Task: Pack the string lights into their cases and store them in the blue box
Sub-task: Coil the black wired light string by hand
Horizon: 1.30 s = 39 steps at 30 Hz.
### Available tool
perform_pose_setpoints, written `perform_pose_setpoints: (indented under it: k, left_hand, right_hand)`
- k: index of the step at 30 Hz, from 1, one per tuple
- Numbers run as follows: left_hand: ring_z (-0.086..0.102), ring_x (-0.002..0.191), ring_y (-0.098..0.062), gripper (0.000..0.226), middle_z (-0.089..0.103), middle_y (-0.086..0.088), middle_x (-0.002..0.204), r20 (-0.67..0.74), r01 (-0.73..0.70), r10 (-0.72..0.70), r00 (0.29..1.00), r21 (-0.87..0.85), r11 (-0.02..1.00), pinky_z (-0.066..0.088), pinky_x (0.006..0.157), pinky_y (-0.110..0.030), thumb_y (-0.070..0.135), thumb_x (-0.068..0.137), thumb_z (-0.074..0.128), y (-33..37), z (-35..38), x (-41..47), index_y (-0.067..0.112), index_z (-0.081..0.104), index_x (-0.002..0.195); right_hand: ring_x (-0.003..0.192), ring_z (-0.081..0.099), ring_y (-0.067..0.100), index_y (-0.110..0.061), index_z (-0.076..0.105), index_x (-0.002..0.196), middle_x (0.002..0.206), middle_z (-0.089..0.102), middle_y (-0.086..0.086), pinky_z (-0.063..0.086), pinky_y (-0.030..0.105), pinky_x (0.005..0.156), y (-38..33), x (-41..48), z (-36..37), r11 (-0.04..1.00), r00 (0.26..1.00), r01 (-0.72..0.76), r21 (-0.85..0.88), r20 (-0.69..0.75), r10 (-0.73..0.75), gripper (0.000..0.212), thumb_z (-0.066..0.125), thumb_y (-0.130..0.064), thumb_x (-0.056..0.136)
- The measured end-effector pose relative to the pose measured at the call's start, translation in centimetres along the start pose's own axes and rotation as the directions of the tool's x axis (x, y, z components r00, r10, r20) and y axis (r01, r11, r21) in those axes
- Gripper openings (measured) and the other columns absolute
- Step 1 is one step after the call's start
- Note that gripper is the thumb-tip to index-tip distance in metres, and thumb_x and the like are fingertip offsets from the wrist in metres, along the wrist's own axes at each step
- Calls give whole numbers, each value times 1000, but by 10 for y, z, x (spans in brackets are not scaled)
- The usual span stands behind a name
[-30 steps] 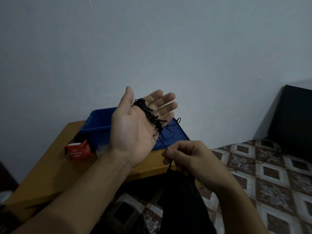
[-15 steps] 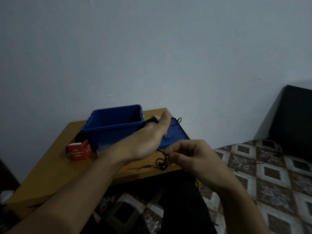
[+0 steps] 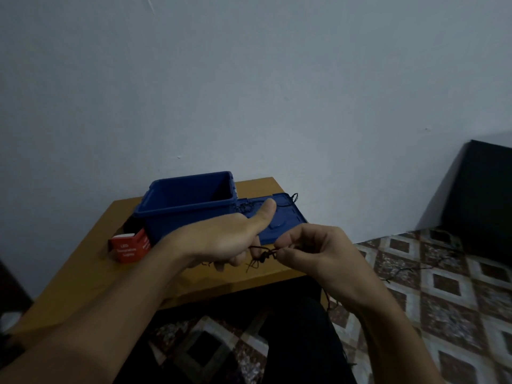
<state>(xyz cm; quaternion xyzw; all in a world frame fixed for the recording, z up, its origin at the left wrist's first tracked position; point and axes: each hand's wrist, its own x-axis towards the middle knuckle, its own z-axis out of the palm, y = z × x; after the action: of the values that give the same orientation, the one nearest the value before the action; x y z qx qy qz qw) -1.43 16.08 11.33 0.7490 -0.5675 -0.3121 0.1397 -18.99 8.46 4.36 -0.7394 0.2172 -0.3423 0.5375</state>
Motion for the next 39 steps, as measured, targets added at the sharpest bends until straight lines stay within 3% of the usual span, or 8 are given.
perform_pose_setpoints:
  k: [5, 8, 11, 15, 23, 31, 36, 39]
  left_hand:
    - [44, 60, -21, 88, 48, -9, 63, -148, -28, 46, 988, 120, 992, 42, 61, -30, 83, 75, 10, 6, -2, 0, 11, 60, 85]
    - [45, 55, -22, 89, 51, 3, 49, -162, -10, 38, 986, 170, 985, 42, 60, -28, 78, 84, 11, 4, -3, 1, 7, 63, 74]
    - [37, 45, -20, 90, 42, -3, 50, -67, 11, 1, 998, 190, 982, 42, 61, -32, 83, 83, 10, 0, -5, 0, 11, 60, 63]
    - [32, 45, -16, 90, 37, 0, 48, 130, 34, -50, 990, 124, 992, 38, 65, -36, 89, 78, 5, -2, -5, -4, 15, 52, 60]
    - [18, 47, -20, 77, 22, -2, 50, 250, -29, 50, 967, -88, 996, 33, 56, -31, 86, 82, 9, -2, -12, -11, 16, 31, 57]
    - [17, 47, -19, 75, 21, -2, 49, 171, -64, 109, 979, -249, 966, 35, 55, -30, 85, 83, 15, -8, -17, -10, 17, 30, 56]
    - [16, 48, -19, 74, 21, 0, 47, 167, -98, 181, 969, -416, 904, 35, 54, -33, 85, 84, 20, -9, -18, -7, 17, 31, 58]
    - [15, 48, -19, 72, 19, 1, 44, 169, -112, 226, 959, -509, 853, 36, 52, -31, 82, 86, 23, -7, -17, -7, 17, 31, 57]
  right_hand:
    - [72, 64, 15, -14, 75, 87, 82, 73, 9, 52, 28, 70, 2, 1, 0, 999, 999, 31, -38, -42, -33, 5, 74, -18, 90]
    - [72, 65, 13, -14, 74, 86, 82, 74, 8, 54, 25, 70, 3, 1, -2, 999, 999, 17, -41, -51, -19, 7, 73, -20, 90]
    - [68, 62, 8, -13, 72, 85, 74, 70, 0, 50, 22, 65, 4, 2, -1, 998, 995, 48, -29, -85, -51, 10, 70, -19, 92]
    - [54, 51, -2, -5, 67, 87, 63, 60, -10, 41, 13, 52, 5, 5, -3, 985, 955, 143, 96, -274, -112, 17, 63, -19, 97]
    - [48, 46, -2, -11, 60, 84, 52, 52, -18, 35, 12, 48, 4, 6, -3, 990, 925, 134, 43, -363, -110, 24, 52, -22, 103]
    - [61, 42, 17, -4, 56, 79, 65, 46, 4, 36, 37, 60, 2, 2, -7, 998, 964, 32, -47, -262, -43, 42, 46, -37, 103]
    - [59, 40, 12, -4, 64, 87, 65, 45, -2, 36, 24, 56, 3, 0, -7, 999, 995, 40, 13, -88, -38, 43, 55, -45, 93]
    - [59, 41, 11, -9, 64, 99, 70, 48, 3, 37, 22, 54, 1, -1, -6, 994, 995, 97, 59, 14, -98, 29, 61, -37, 92]
